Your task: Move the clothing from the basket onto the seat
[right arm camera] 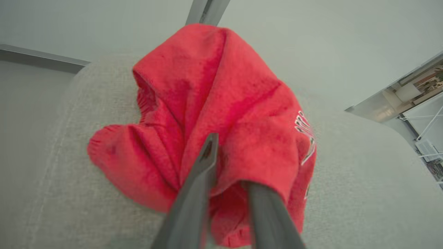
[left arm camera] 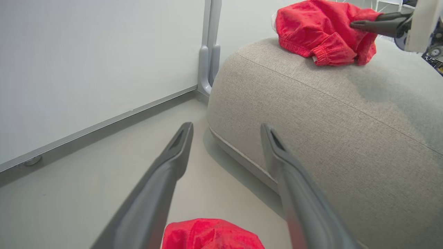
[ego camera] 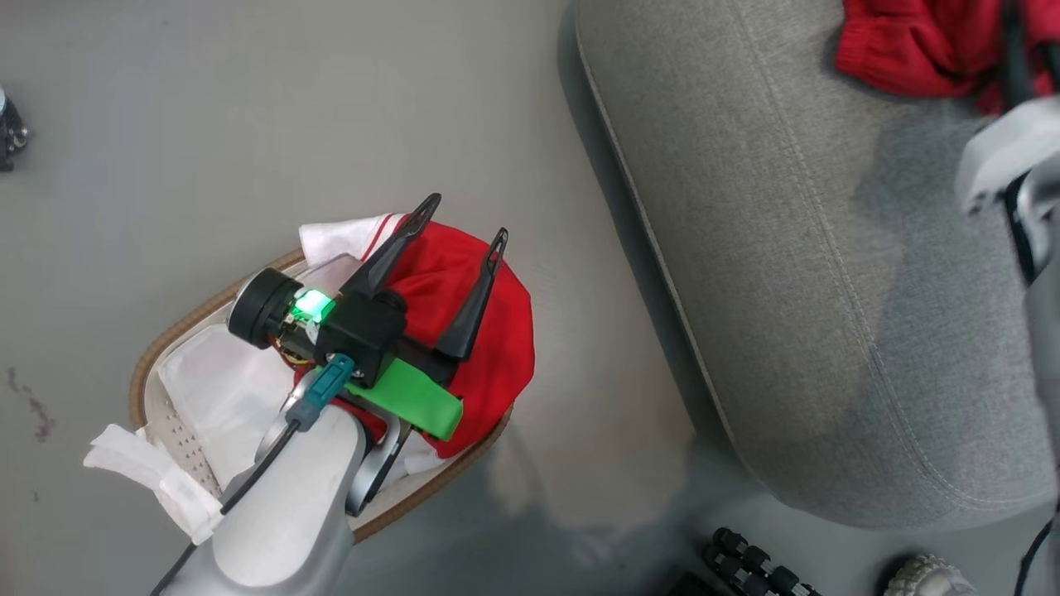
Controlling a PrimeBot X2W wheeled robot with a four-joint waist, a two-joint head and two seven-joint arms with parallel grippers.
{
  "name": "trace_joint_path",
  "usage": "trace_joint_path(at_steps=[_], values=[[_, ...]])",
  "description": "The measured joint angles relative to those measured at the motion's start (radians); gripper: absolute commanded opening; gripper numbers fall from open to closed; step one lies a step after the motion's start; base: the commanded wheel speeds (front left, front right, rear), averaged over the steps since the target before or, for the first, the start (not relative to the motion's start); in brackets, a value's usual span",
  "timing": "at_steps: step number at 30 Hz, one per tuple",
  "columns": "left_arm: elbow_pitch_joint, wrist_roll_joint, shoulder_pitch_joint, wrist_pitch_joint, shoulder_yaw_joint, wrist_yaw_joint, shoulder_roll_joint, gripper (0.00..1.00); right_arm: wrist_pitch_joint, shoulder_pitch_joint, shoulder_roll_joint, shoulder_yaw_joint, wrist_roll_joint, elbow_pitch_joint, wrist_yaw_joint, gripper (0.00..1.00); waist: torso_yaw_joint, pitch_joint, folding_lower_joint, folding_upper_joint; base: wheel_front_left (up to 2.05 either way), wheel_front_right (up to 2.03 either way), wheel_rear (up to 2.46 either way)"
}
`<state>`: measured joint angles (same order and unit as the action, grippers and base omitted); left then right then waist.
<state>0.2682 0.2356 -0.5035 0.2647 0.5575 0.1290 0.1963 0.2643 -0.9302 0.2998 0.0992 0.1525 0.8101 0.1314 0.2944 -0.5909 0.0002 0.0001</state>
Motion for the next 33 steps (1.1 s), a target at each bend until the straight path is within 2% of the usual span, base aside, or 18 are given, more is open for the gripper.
trace_joint_path(at_steps=[4, 10, 15, 24, 28, 33], values=[[0.014, 0.001, 0.005, 0.0, -0.014, 0.0, -0.002, 1.0, 0.0, 0.125, -0.049, 0.04, 0.01, -0.03, 0.0, 1.0, 0.0, 0.007, 0.0, 0.0, 0.0, 0.0, 0.0], [0.024, 0.001, 0.036, 0.0, -0.046, 0.0, -0.016, 1.0, 0.0, 0.296, -0.07, 0.056, -0.006, -0.115, 0.0, 1.0, 0.017, 0.056, -0.0001, 0.0, 0.0, 0.0, 0.0], [0.028, 0.001, 0.073, 0.0, -0.076, 0.0, -0.032, 1.0, 0.0, 0.376, -0.089, 0.058, -0.048, -0.217, 0.0, 1.0, 0.027, 0.11, -0.0001, 0.0, 0.0, 0.0, 0.0], [0.039, -0.009, 0.149, 0.0, -0.171, 0.0, -0.078, 1.0, 0.0, 0.43, -0.101, -0.034, -0.124, -0.375, 0.0, 1.0, 0.002, 0.216, -0.0002, 0.0, 0.0, 0.0, 0.0], [0.053, -0.019, 0.169, 0.0, -0.207, 0.0, -0.088, 1.0, 0.0, 0.45, -0.119, -0.08, -0.149, -0.397, 0.0, 1.0, -0.033, 0.252, -0.0002, 0.0, 0.0, 0.0, 0.0], [0.081, -0.04, 0.205, 0.0, -0.306, -0.01, -0.099, 1.0, 0.0, 0.452, -0.16, -0.122, -0.179, -0.4, 0.0, 1.0, -0.089, 0.297, -0.0002, 0.0, 0.0, 0.0, 0.0]])
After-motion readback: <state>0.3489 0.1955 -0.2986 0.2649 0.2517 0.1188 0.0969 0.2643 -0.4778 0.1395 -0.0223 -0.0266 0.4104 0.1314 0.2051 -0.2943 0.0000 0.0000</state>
